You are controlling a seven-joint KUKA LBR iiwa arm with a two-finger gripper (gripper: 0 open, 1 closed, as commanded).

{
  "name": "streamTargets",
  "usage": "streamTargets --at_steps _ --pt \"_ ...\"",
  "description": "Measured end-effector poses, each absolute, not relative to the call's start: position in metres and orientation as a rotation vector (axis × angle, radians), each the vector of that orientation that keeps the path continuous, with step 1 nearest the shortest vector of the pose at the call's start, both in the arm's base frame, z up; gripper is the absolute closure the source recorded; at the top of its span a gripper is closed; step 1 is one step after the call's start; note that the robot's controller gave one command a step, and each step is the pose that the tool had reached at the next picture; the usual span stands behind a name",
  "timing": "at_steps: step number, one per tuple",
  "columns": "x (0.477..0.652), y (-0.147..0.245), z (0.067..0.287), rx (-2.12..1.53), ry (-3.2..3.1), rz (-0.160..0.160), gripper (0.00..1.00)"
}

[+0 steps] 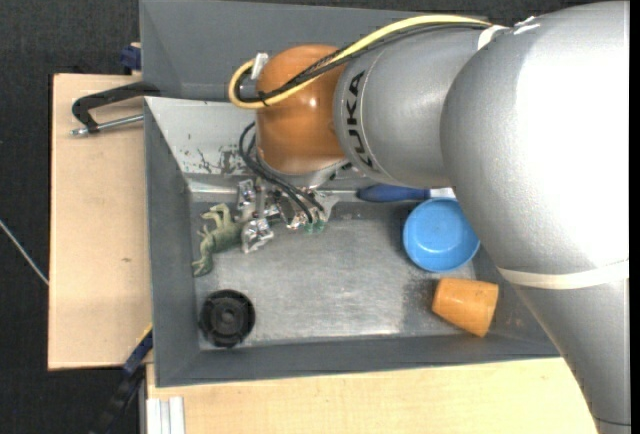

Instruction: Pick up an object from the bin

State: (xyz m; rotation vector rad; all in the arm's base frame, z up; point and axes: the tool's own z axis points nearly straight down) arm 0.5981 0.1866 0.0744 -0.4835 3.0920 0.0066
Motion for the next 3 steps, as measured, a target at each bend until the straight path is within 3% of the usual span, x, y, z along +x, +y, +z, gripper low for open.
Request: streamTargets --at_steps 1,2,3 --pt "0.574 0.182 0.262 -0.72 3.042 0.003 1.0" --pt "0.515 0.126 0.183 -0.913 3.015 0.0 1.0" --pt "0.51 0.124 0.263 -0.872 3.004 0.0 1.0"
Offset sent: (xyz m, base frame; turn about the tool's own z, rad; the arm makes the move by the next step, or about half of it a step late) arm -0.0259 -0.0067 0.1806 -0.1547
